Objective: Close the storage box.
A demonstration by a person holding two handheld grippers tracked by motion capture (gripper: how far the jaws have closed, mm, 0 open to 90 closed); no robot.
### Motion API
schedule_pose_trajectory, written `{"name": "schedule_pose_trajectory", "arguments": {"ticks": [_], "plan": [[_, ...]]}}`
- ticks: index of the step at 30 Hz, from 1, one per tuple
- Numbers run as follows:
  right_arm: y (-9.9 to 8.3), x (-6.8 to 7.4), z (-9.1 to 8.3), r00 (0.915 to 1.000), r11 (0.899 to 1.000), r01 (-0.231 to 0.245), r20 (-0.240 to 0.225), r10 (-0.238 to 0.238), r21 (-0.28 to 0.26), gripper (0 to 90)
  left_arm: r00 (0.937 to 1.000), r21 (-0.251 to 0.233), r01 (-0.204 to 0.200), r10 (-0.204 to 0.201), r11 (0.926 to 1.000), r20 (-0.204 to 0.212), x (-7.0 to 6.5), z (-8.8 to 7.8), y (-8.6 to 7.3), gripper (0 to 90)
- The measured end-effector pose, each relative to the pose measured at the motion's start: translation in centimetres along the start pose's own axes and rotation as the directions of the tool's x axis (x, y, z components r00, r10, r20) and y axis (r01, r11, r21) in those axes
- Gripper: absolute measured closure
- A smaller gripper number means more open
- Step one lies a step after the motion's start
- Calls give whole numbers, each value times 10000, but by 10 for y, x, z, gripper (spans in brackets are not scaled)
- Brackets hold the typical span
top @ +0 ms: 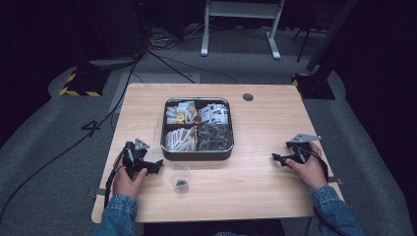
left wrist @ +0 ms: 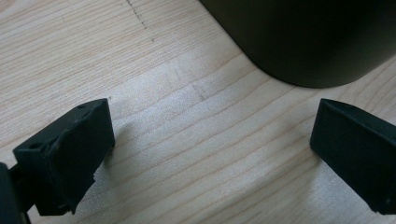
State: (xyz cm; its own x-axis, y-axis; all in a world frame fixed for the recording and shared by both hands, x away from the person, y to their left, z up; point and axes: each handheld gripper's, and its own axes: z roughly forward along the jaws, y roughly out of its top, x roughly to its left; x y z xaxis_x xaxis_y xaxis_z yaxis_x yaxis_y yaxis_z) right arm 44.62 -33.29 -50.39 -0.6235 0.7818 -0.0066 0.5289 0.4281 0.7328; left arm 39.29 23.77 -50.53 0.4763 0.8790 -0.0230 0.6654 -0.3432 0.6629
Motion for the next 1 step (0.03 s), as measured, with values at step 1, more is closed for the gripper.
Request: {"name": "schedule_pose_trajectory", "arguments": {"ticks": [1], "plan": [[0,0,0,10000,10000,-2,0,2,-1,130,10000,6,26,-26,10000,-10,0,0,0,2]]}}
